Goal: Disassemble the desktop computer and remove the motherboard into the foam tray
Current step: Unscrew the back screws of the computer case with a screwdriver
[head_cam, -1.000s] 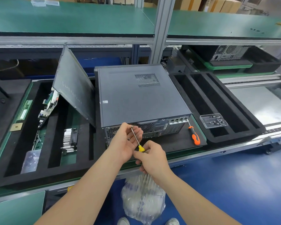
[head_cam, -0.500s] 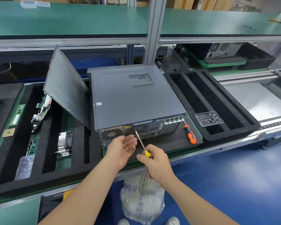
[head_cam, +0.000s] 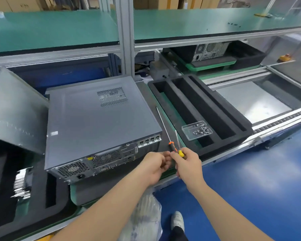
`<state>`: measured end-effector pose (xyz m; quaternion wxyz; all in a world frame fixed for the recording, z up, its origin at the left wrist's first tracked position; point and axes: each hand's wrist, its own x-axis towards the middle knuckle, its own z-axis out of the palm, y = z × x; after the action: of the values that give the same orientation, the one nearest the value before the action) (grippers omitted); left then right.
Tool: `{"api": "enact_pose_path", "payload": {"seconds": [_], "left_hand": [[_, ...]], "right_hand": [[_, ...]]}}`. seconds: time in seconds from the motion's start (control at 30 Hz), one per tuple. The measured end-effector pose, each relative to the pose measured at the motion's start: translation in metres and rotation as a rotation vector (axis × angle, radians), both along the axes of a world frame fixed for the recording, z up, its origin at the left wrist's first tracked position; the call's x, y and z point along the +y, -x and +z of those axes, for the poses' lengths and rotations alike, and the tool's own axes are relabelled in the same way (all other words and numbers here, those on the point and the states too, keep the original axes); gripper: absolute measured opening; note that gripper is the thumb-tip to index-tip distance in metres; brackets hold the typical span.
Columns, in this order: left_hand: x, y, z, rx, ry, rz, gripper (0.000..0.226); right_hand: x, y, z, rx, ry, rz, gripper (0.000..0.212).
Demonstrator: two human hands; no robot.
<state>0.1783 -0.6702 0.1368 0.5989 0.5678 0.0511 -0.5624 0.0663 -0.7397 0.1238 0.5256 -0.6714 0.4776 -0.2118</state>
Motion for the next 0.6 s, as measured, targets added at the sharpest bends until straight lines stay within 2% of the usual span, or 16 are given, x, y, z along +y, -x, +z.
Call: {"api": "enact_pose_path", "payload": {"seconds": [0.2,0.33,0.43,0.6], "left_hand": [[-0.123,0.013,-0.005,-0.018,-0.012,-0.039,0.025],[-0.195,0.008,-0.009,-0.010,-0.031,0.031,0.025],[-0.227,0.004,-0.019,-0.056,-0.106,0.052,0.032],[-0.252,0.004,-0.028,-0.153,-0.232,0.039,0.023]], "right_hand": [[-0.121,0.015,-0.011,0.070,-0.008,-0.064,0.035],[-0.192,0.012,-0.020,0.128,-0.052,-0.047,0.027],[-0.228,0.008,-0.027,0.117,-0.095,-0.040,0.022],[-0.258,0.001,-0.040,0.103,-0.179,0.018,0.021]]}}
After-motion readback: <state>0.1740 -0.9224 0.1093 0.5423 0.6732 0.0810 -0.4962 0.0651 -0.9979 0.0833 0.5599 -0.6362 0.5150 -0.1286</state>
